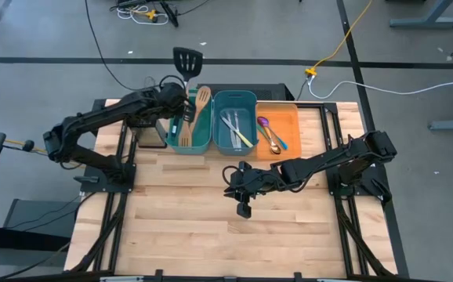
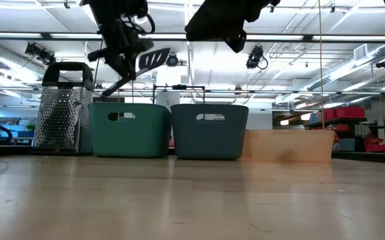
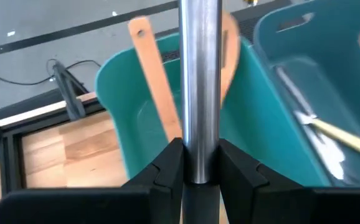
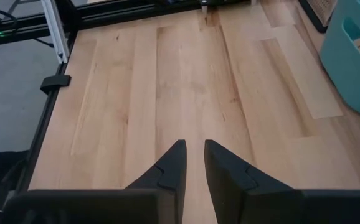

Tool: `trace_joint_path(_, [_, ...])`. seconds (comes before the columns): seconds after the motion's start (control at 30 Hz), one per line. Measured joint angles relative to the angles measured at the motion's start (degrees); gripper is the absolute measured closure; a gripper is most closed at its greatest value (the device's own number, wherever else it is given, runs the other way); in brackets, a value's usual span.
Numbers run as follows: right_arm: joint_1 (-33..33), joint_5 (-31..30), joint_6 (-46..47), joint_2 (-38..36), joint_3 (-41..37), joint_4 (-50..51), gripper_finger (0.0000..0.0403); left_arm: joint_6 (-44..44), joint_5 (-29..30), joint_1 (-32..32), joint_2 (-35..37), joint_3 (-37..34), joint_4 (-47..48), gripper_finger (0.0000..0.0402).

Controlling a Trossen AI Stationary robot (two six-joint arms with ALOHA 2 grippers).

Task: Pick & Place Kitchen Items
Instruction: Put the black spatula into the green bin

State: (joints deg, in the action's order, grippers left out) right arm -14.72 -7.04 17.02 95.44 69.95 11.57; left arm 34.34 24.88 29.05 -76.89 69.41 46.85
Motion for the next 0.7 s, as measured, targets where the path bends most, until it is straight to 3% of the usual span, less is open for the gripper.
trace_joint_path(0.23, [0.0, 0.0, -0.5, 0.0, 0.0, 0.0, 0.0334, -1.9, 0.0, 2.9, 0.3, -5.9, -7.0, 0.0321])
trace_joint_path(0.43, [0.0, 0.0, -1.2, 0.0, 0.0, 0.0, 0.0334, -0.2, -4.2, 3.8, 0.1, -13.1, -17.5, 0.0321])
trace_joint_path(0.7, [0.0, -0.5, -1.1, 0.0, 0.0, -0.1, 0.0334, -0.5, -7.0, 5.4, 0.0, -20.5, -22.2, 0.0321])
